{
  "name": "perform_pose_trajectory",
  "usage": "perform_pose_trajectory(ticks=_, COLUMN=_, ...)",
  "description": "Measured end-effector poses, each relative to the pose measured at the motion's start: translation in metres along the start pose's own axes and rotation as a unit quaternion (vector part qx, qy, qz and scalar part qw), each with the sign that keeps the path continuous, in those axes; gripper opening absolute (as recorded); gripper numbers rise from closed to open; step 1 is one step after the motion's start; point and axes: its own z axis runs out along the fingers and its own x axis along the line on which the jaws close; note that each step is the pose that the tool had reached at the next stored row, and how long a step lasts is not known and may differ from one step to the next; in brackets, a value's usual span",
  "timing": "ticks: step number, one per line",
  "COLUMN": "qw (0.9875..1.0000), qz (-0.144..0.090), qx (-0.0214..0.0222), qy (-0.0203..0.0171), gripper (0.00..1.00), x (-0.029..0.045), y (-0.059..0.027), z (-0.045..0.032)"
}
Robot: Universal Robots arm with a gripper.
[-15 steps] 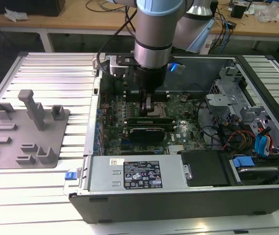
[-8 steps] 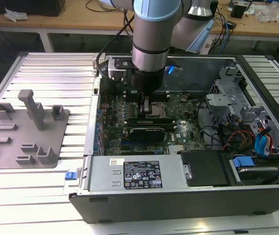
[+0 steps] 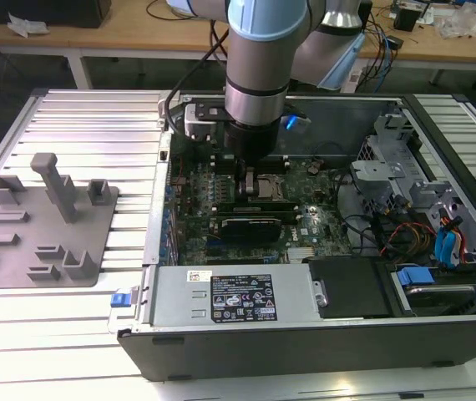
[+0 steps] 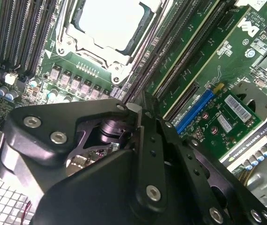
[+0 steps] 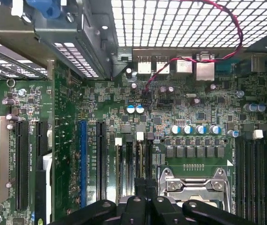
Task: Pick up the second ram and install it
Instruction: 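Press down the second ram until it locks into place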
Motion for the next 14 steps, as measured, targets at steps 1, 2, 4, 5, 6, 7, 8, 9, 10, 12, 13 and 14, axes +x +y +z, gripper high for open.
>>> perform_pose_trajectory(ticks=1, qw=1.0000, qz=0.000, qx=0.0000, qy=0.0000, gripper=0.08, x=0.0000, y=0.0000, z=0.0005)
perform_pose_trajectory(ticks=2, qw=1.0000, qz=0.000, qx=0.0001, qy=0.0000, gripper=0.08, x=0.0000, y=0.0000, z=0.0006)
perform_pose_trajectory(ticks=4, qw=1.0000, qz=0.000, qx=0.0009, qy=-0.0012, gripper=0.08, x=-0.0003, y=-0.0002, z=-0.0026)
perform_pose_trajectory(ticks=5, qw=1.0000, qz=0.000, qx=0.0002, qy=-0.0002, gripper=0.08, x=0.0000, y=0.0004, z=-0.0169)
perform_pose_trajectory(ticks=6, qw=1.0000, qz=0.000, qx=0.0001, qy=-0.0002, gripper=0.08, x=0.0000, y=0.0006, z=-0.0212)
perform_pose_trajectory(ticks=7, qw=1.0000, qz=0.000, qx=0.0002, qy=-0.0003, gripper=0.08, x=0.0000, y=0.0005, z=-0.0211)
perform_pose_trajectory(ticks=8, qw=1.0000, qz=0.000, qx=0.0001, qy=-0.0002, gripper=0.08, x=0.0000, y=0.0004, z=-0.0211)
perform_pose_trajectory(ticks=9, qw=1.0000, qz=0.000, qx=0.0001, qy=-0.0001, gripper=0.08, x=0.0000, y=-0.0011, z=-0.0212)
perform_pose_trajectory(ticks=10, qw=1.0000, qz=0.000, qx=0.0001, qy=-0.0001, gripper=0.08, x=0.0000, y=-0.0033, z=-0.0212)
perform_pose_trajectory(ticks=12, qw=1.0000, qz=0.000, qx=0.0001, qy=-0.0001, gripper=0.08, x=0.0000, y=-0.0121, z=-0.0215)
perform_pose_trajectory(ticks=13, qw=1.0000, qz=0.000, qx=0.0001, qy=-0.0001, gripper=0.08, x=0.0000, y=-0.0160, z=-0.0216)
perform_pose_trajectory(ticks=14, qw=1.0000, qz=0.000, qx=0.0001, qy=-0.0001, gripper=0.08, x=0.0000, y=-0.0192, z=-0.0217)
